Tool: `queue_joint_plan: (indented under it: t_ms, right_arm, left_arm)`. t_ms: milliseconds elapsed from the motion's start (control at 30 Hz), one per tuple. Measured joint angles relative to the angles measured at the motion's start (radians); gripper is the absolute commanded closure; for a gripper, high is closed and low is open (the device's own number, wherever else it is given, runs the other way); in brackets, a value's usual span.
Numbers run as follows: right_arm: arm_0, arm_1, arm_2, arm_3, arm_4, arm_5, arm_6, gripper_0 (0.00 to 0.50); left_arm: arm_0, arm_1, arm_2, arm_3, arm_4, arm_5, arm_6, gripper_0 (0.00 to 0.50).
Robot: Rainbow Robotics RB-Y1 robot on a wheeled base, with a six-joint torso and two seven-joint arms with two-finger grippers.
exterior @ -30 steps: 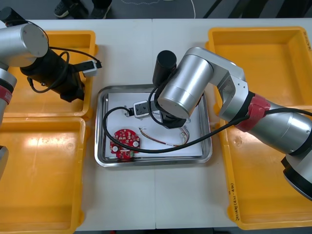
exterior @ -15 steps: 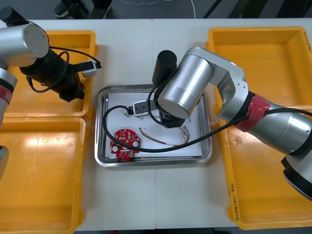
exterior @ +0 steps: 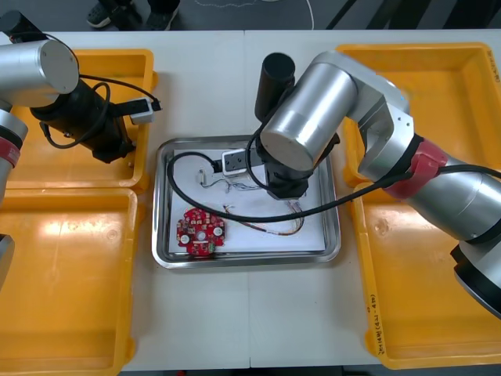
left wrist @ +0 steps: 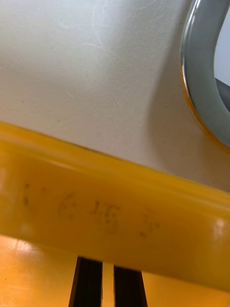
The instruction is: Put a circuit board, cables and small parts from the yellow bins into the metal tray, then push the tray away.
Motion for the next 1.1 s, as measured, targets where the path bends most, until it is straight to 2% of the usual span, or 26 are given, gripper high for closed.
queue_joint_plan:
  t_ms: [167, 333, 667, 900, 1100]
  right_arm:
    - [0.0, -0.001, -0.094, -0.041, -0.042, 0.092, -0.056, 0.07]
    - [0.0, -0.009, -0.172, -0.085, -0.096, 0.166, -0.177, 0.07]
    - [0.005, -0.099, -0.192, -0.223, -0.193, 0.244, -0.472, 0.069]
    - [0.067, -0.131, -0.265, -0.305, -0.203, 0.314, -0.633, 0.07]
    - [0.138, -0.169, -0.331, -0.387, -0.211, 0.319, -0.753, 0.07]
  left_arm:
    - [0.0, 0.0, 0.0, -0.001, -0.009, 0.0, 0.0, 0.5]
    - [0.0, 0.0, 0.002, -0.002, -0.016, 0.0, 0.0, 0.5]
    - [0.0, 0.0, 0.004, -0.003, -0.023, 0.0, 0.0, 0.5]
    - [0.0, 0.002, 0.008, -0.003, -0.02, 0.001, 0.0, 0.5]
    - [0.0, 0.02, 0.008, -0.002, -0.005, 0.018, 0.0, 0.5]
